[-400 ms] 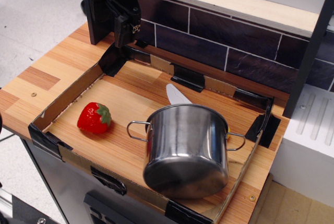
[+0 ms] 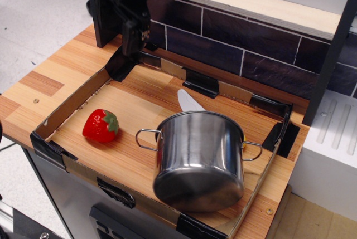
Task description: Upright metal pot
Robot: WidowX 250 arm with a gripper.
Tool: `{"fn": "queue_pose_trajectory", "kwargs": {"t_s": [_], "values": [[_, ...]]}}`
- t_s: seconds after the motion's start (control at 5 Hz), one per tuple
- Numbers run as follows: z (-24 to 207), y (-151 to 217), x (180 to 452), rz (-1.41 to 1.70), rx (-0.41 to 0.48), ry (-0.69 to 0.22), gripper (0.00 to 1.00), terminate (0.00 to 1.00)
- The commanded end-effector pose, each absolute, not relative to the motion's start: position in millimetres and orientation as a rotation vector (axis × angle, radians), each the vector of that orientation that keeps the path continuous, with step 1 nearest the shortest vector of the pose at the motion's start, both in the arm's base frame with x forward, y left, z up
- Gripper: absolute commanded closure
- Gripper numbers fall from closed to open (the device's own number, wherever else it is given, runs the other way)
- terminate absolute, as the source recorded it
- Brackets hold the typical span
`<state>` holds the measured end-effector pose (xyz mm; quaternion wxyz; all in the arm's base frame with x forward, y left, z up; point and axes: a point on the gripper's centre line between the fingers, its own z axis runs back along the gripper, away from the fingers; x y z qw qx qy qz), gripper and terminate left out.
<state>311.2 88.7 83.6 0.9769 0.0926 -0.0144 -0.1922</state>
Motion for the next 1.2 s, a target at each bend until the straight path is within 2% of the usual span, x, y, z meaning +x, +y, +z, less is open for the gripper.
{"fn": "queue_pose_trajectory", "kwargs": {"t_s": [0.0, 0.2, 0.4, 0.6, 1.0], "values": [[119, 55, 281, -0.626, 0.152, -0.110, 0.00, 0.00], [133, 41, 254, -0.862, 0.090, -0.100, 0.00, 0.00], [130, 33, 222, -1.010, 0.107, -0.086, 0.00, 0.00], [118, 29, 199, -1.114, 0.158, -0.079, 0.00, 0.00], [91, 24, 196, -1.219, 0.231, -0.132, 0.00, 0.00]]}}
